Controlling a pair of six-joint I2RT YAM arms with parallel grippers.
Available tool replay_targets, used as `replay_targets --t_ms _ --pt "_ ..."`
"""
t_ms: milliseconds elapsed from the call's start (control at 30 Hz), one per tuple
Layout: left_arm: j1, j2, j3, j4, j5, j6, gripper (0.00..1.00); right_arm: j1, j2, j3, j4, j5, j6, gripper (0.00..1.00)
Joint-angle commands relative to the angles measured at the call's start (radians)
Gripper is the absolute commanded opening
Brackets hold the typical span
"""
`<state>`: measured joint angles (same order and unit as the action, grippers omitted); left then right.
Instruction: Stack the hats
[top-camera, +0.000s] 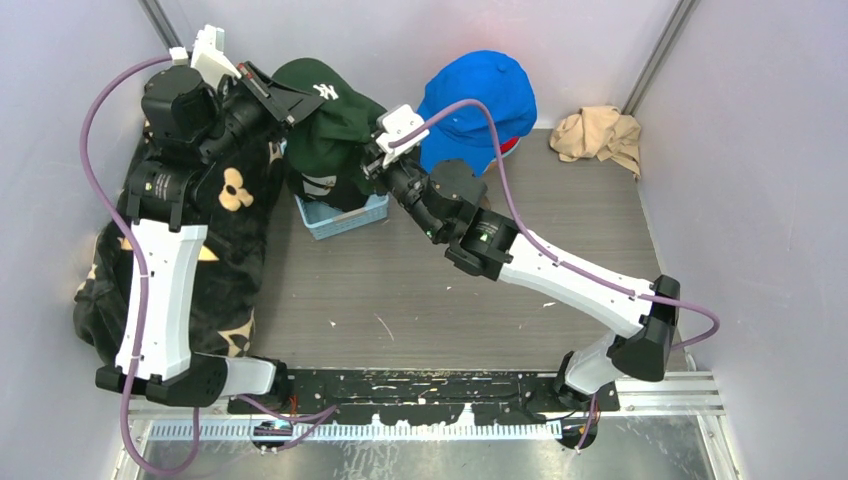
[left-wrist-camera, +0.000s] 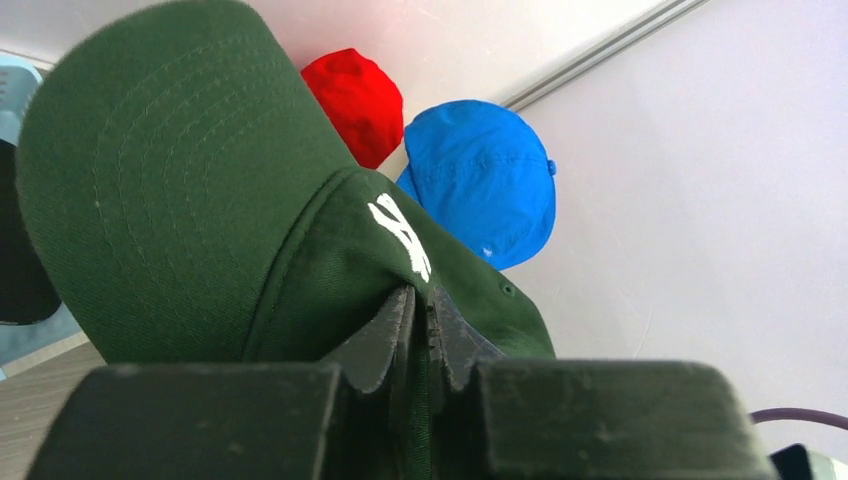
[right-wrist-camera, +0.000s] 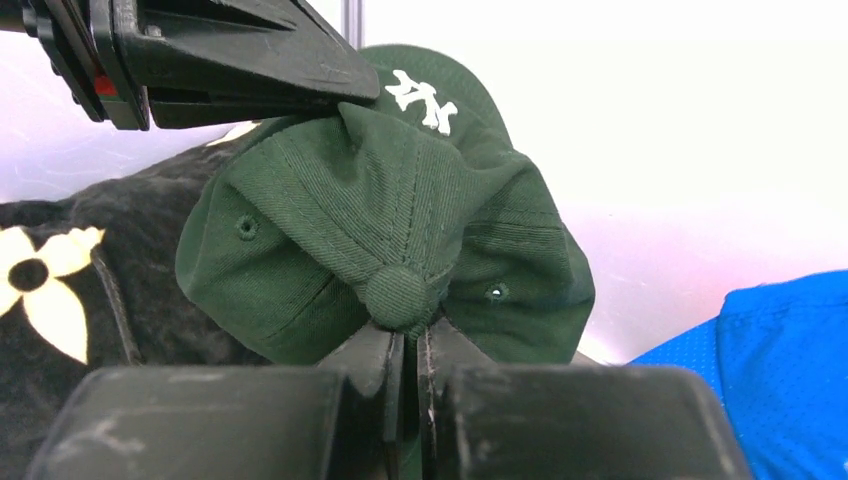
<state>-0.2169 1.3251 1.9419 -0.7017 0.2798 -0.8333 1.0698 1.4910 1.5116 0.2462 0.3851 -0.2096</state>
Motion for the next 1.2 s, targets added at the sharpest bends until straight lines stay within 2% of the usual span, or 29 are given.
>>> replay_targets --t_ms 0,100,200,467,600,833,1000,1167 --pt "0.001 -0.037 0.041 0.049 -0.049 0.038 0.13 0.004 -0.066 0.119 -0.095 -0.048 -0.061 0.01" --pt "0.001 -0.043 0.065 0.037 -0.074 0.053 0.18 0.004 -0.086 0.16 -0.155 -0.063 -0.087 0.01" --pt "0.002 -0.047 0.083 0.031 -0.103 0.064 0.29 0.005 -0.104 0.216 -0.222 -0.09 -0.118 0.01" --pt "0.003 -0.047 0.086 0.024 -0.092 0.073 0.34 0.004 -0.115 0.405 -0.442 -0.249 -0.208 0.01" --pt "0.002 -0.111 -0.018 0.109 -0.015 0.043 0.36 0.003 -0.111 0.498 -0.544 -0.295 -0.284 0.01" --pt "0.002 -0.166 -0.216 0.237 0.138 -0.023 0.37 -0.021 -0.16 0.518 -0.652 -0.396 -0.393 0.01" --pt "0.002 -0.183 -0.325 0.312 0.247 -0.088 0.42 -0.13 -0.172 0.5 -0.692 -0.475 -0.349 0.01" --pt "0.002 -0.207 -0.41 0.37 0.282 -0.103 0.49 -0.229 -0.177 0.445 -0.655 -0.556 -0.291 0.01"
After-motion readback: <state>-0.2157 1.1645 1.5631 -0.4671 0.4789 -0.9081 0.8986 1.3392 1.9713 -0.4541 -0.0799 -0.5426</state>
